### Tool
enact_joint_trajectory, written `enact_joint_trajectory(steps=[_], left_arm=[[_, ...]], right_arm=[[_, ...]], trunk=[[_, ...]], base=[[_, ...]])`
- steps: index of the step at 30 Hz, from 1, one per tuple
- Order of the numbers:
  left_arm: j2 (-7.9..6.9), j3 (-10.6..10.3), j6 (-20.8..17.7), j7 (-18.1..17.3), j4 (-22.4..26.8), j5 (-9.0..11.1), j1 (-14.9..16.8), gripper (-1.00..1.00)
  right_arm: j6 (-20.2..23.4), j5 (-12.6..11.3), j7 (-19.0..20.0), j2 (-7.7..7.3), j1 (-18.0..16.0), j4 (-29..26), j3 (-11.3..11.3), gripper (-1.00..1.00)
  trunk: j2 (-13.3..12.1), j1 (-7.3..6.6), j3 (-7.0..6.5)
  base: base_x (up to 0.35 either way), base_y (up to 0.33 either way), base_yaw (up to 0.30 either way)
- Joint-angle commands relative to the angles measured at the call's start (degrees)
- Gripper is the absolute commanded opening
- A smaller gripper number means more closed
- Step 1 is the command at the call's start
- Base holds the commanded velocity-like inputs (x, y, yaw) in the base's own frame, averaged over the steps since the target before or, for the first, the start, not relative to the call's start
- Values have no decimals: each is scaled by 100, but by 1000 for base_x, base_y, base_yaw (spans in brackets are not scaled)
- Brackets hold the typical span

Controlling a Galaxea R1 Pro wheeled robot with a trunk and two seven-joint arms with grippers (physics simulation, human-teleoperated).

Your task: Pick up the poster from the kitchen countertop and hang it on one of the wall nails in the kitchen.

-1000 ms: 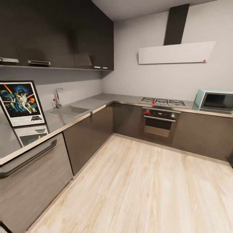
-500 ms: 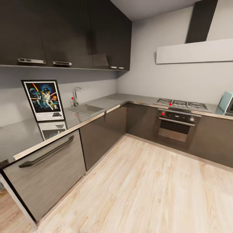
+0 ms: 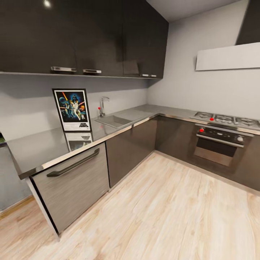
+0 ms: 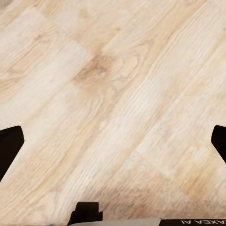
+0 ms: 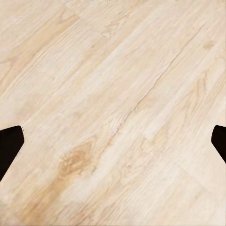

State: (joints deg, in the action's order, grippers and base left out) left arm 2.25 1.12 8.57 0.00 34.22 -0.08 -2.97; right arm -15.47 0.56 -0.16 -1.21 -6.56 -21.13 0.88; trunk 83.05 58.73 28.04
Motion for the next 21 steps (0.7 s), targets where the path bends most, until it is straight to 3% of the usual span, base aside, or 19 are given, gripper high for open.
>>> enact_joint_trajectory(steps=[1, 13, 21], left_arm=[[3, 11, 10, 0, 6, -1, -2, 100], [3, 11, 5, 0, 6, -1, -2, 100], [3, 11, 13, 0, 6, -1, -2, 100]], right_arm=[[-17, 6, -2, -2, -3, 4, 7, 100], [-17, -2, 12, -2, -3, 4, 7, 100], [-17, -3, 0, -2, -3, 4, 9, 100]], trunk=[[3, 0, 4], [3, 0, 4], [3, 0, 4]], base=[[0, -20, 290], [0, -246, 148], [0, -67, 285]])
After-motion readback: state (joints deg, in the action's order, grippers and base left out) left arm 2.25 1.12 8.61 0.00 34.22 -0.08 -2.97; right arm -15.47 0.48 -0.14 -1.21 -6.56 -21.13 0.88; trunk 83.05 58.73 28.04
